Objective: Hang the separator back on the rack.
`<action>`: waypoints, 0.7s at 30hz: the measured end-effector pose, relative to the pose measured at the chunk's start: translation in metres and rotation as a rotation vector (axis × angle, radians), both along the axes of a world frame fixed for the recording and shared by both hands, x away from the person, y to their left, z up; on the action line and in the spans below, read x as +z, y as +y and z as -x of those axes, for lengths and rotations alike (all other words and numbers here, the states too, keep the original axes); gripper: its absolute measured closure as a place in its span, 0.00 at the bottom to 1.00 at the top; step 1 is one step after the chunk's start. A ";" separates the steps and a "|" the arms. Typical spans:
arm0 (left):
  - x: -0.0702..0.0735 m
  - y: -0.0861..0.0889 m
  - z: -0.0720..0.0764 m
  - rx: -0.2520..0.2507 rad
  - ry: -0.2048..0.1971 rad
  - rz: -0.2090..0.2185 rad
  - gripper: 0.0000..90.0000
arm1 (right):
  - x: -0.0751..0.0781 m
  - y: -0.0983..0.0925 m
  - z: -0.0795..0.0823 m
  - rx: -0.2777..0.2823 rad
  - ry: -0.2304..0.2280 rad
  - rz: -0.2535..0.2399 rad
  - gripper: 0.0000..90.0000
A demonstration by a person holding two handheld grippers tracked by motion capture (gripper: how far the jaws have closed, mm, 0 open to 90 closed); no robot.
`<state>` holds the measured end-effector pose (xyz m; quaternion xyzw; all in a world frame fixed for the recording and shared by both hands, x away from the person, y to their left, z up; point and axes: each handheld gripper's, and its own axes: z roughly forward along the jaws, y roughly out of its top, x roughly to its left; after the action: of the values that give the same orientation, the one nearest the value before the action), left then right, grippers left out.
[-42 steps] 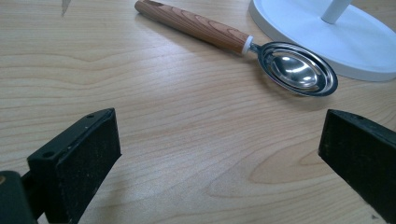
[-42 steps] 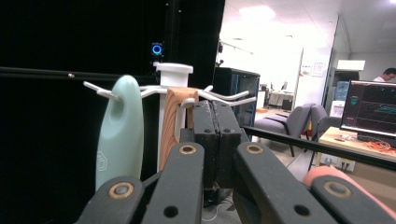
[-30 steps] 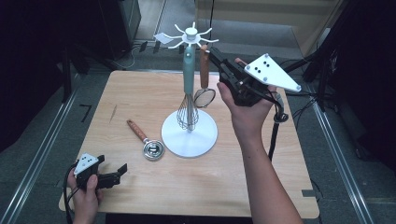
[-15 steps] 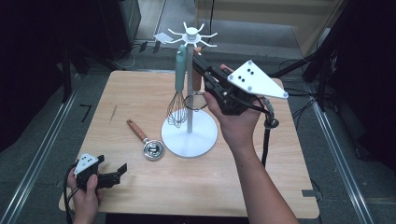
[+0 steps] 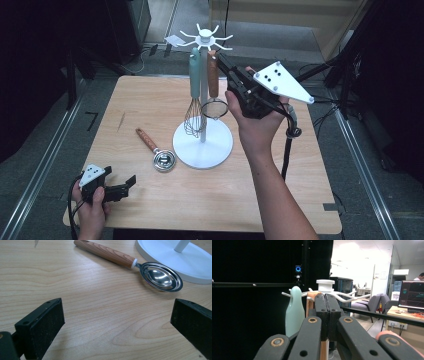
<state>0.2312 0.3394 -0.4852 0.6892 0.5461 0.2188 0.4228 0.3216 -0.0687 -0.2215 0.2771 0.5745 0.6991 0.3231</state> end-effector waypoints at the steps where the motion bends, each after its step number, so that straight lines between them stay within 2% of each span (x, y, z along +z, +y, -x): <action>1: 0.000 0.000 0.000 0.001 0.000 0.001 0.00 | 0.001 0.001 0.000 0.000 -0.002 0.003 1.00; 16: 0.000 0.000 0.000 -0.002 0.001 0.003 0.00 | 0.001 0.015 0.006 0.040 -0.016 0.026 1.00; 21: 0.000 0.000 0.000 -0.001 0.000 0.008 0.00 | -0.002 0.011 0.005 0.032 -0.013 0.027 1.00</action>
<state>0.2315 0.3398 -0.4854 0.6879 0.5467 0.2161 0.4257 0.3164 -0.0575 -0.2232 0.2589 0.5861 0.6981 0.3196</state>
